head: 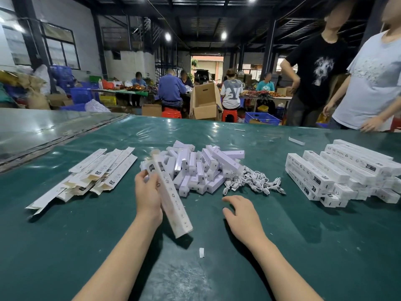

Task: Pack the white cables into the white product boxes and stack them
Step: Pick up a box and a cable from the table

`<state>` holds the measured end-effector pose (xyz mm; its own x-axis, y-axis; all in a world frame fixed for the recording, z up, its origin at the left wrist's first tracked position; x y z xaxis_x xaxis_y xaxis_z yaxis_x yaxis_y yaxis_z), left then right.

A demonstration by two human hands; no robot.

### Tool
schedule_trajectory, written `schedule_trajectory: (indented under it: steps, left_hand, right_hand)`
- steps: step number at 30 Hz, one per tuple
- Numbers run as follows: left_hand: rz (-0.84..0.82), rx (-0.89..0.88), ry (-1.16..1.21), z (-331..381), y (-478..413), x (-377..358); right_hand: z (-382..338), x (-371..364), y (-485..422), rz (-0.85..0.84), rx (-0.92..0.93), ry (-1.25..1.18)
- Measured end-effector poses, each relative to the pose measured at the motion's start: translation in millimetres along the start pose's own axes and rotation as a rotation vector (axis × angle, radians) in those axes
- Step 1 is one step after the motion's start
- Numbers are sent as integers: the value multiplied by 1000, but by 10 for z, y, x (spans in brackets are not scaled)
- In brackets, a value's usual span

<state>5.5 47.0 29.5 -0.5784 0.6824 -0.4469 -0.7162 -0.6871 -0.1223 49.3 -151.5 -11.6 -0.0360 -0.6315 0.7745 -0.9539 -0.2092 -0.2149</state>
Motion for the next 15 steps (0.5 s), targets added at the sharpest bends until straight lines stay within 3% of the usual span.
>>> schedule_trajectory:
  steps: [2,5,9,11,15]
  left_hand:
    - [-142,-57,-187,74,10,-17]
    - [-482,-254,-726,126,105,-94]
    - [-947,-417,-1344,-102,349,-172]
    - [-981,-455,-1486,-156,392,-173]
    - [-1019,-510,-1499,-167,356,-179]
  right_hand:
    - [10,-16,-22,5,-34,25]
    - [12,-27,-55,11,-113,94]
    - [-22,-66,-148,17,-92,364]
    - [-41,-65,-227,4,-98,385]
    - [-25,-59,-374,17,-127,404]
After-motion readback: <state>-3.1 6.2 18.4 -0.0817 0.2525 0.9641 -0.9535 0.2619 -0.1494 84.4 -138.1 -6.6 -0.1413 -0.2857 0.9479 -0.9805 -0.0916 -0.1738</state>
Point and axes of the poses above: each hand's wrist, its own y-axis away from the middle knuckle, its own x-axis out of the back of the hand, z = x × y, the point moved 2 cm from there along -y, towards the middle knuckle, and after that the axes turned 6 degrees about -x, right-handed, at the moved point
